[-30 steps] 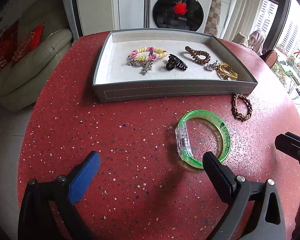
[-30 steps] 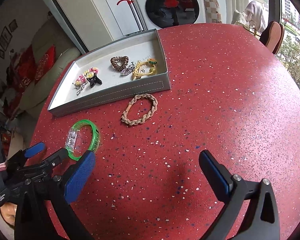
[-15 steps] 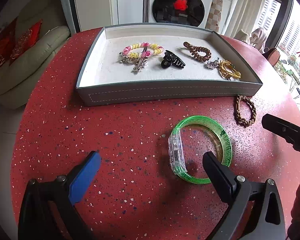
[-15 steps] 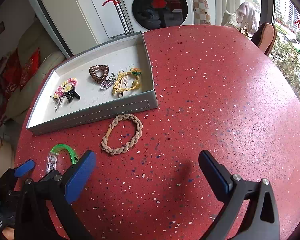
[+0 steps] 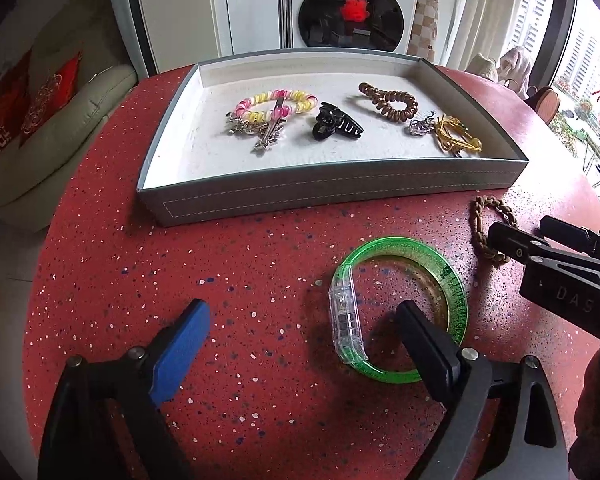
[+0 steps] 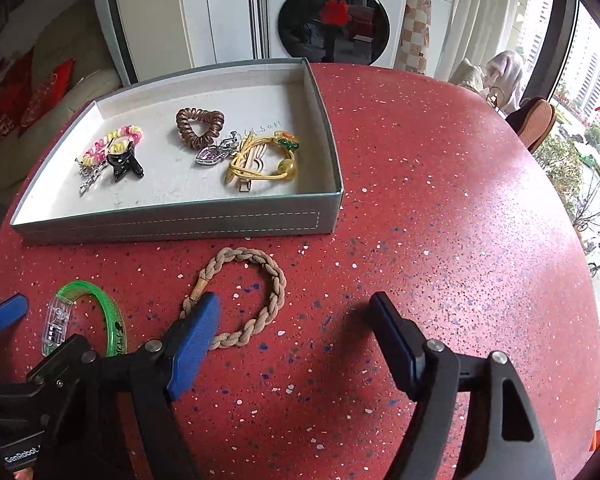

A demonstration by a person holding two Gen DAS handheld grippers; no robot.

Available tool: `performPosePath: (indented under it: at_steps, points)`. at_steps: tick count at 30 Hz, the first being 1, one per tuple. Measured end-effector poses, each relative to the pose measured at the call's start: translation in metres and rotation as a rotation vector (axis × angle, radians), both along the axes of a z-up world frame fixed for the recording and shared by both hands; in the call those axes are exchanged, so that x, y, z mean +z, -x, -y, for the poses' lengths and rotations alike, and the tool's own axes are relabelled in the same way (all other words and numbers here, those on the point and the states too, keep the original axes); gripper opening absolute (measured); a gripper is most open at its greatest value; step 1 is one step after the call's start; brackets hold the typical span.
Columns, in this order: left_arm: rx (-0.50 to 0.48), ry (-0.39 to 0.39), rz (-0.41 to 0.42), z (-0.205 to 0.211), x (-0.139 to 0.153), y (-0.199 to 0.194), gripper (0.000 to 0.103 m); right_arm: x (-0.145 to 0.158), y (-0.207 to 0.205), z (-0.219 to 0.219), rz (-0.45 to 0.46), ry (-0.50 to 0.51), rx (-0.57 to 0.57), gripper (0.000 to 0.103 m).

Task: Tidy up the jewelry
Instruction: 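Grasp the green bangle with the left tool while the right tool grasps the tan braided bracelet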

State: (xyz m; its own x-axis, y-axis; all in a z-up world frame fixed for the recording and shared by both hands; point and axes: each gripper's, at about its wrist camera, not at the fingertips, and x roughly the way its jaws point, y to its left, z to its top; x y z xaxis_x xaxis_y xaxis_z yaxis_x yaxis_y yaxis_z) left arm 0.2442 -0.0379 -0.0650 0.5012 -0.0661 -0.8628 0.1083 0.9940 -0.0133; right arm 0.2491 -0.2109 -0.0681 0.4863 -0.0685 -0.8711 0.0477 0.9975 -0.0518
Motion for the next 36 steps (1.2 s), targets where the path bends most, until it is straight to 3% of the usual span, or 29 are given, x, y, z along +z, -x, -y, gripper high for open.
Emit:
performPosePath:
  at_steps: [3, 5, 9, 13, 16, 18, 20, 22, 36]
  points:
    - [-0.018, 0.001, 0.011, 0.003, 0.002, 0.003, 0.098, 0.002, 0.0, -0.002, 0.0, 0.001, 0.012, 0.069]
    - [-0.041, 0.002, 0.013, 0.006, 0.005, 0.005, 0.087, 0.002, 0.001, -0.004, -0.003, -0.002, 0.022, 0.063]
    - [-0.078, 0.001, 0.012, 0.015, 0.009, 0.008, 0.071, 0.004, 0.002, -0.01, -0.008, -0.005, 0.033, 0.027]
    - [-0.095, 0.002, 0.01, 0.016, 0.012, 0.01, 0.054, 0.004, 0.002, -0.015, -0.017, -0.008, 0.047, 0.015]
    - [-0.098, 0.014, 0.007, 0.014, 0.013, 0.011, 0.053, 0.005, 0.003, -0.017, -0.018, -0.006, 0.052, 0.011]
    - [-0.1, 0.007, 0.011, 0.012, 0.013, 0.012, 0.045, 0.005, 0.004, -0.017, -0.019, -0.008, 0.055, 0.008]
    - [-0.104, 0.013, 0.009, 0.011, 0.013, 0.011, 0.043, 0.006, 0.005, -0.015, -0.016, -0.012, 0.049, 0.007]
    - [-0.11, 0.022, 0.011, 0.01, 0.013, 0.012, 0.029, 0.006, 0.008, -0.012, -0.011, -0.027, 0.039, 0.007]
    - [-0.128, 0.071, 0.036, 0.001, 0.024, 0.02, 0.028, 0.031, 0.024, 0.003, 0.042, -0.142, 0.027, 0.006]
